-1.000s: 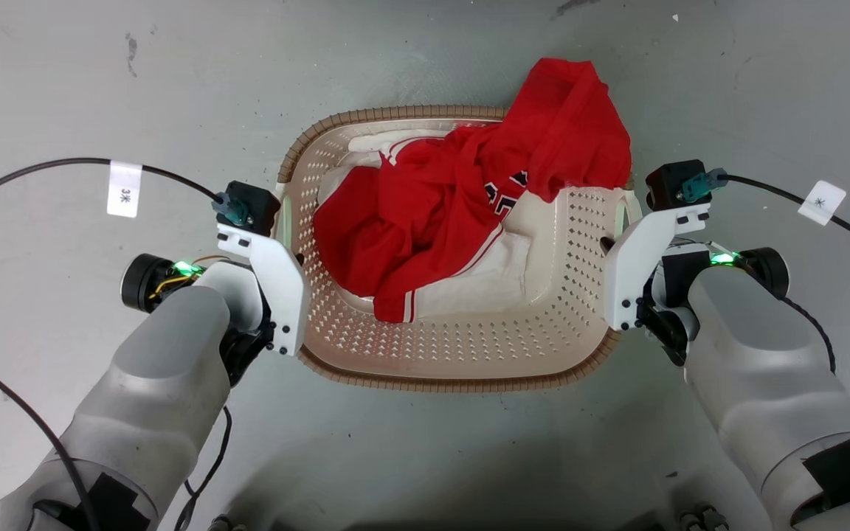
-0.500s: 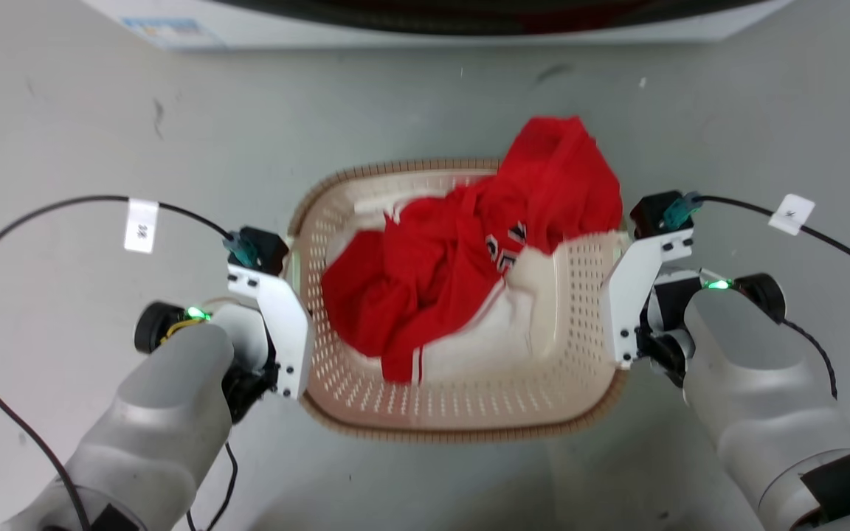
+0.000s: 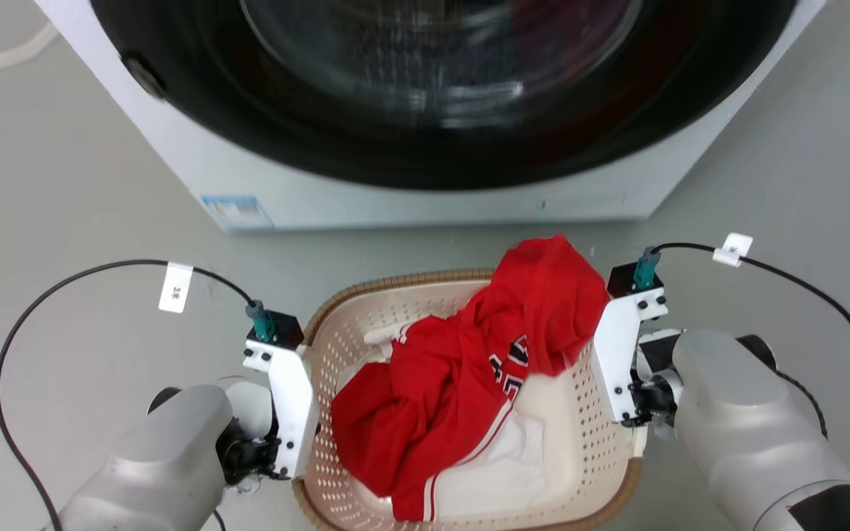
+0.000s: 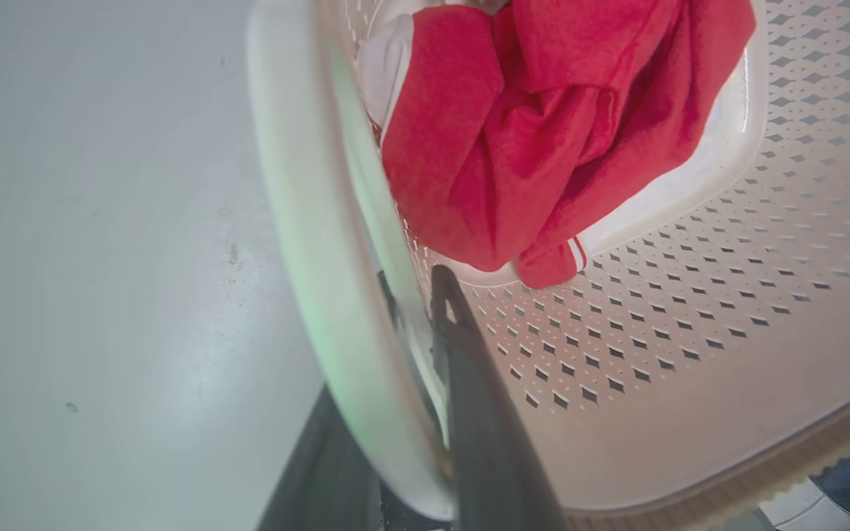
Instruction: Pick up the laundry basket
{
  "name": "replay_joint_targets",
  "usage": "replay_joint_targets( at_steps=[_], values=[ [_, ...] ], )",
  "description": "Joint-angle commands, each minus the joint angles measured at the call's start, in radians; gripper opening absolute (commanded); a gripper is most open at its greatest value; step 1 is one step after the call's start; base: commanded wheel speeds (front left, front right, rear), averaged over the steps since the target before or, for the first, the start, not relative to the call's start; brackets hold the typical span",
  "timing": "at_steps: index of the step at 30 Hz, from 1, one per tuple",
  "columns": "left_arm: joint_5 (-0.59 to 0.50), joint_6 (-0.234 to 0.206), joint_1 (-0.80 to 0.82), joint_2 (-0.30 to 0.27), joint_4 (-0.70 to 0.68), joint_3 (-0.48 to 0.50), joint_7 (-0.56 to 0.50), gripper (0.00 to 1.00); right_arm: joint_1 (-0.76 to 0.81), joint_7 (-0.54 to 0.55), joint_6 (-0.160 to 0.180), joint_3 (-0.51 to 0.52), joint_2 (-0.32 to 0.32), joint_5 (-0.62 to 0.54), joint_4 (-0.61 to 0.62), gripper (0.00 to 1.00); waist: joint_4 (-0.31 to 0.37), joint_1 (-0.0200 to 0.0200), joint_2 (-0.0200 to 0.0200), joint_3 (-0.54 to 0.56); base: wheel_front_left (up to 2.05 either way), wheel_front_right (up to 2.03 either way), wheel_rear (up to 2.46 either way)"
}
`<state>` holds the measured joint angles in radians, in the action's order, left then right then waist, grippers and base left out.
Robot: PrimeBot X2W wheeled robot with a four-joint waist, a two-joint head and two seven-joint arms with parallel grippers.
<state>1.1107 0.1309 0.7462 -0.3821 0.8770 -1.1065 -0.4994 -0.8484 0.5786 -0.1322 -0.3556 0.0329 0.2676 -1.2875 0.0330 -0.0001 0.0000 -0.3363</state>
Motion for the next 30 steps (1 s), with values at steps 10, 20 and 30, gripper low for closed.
replay_joint_targets(
  at_steps=[10, 20, 30],
  values=[
    [0.073, -0.001, -0.025, -0.077, -0.012, -0.056, -0.082, 0.0, 0.05, 0.106, 0.003, -0.084, 0.033, 0.073, 0.022, 0.0, 0.007, 0.0001, 0.0, 0.244, 0.0, 0.0, 0.0],
    [0.162, -0.001, -0.028, -0.096, -0.038, -0.089, -0.235, 0.0, 0.066, 0.239, 0.002, -0.154, 0.032, 0.169, 0.068, 0.0, 0.012, 0.0001, 0.0, 0.331, 0.0, 0.0, 0.0],
    [0.189, -0.001, -0.038, -0.081, -0.018, -0.103, -0.271, 0.0, 0.059, 0.277, 0.002, -0.183, 0.031, 0.219, 0.072, 0.0, 0.008, 0.0001, 0.0, 0.354, 0.0, 0.0, 0.0]
  ],
)
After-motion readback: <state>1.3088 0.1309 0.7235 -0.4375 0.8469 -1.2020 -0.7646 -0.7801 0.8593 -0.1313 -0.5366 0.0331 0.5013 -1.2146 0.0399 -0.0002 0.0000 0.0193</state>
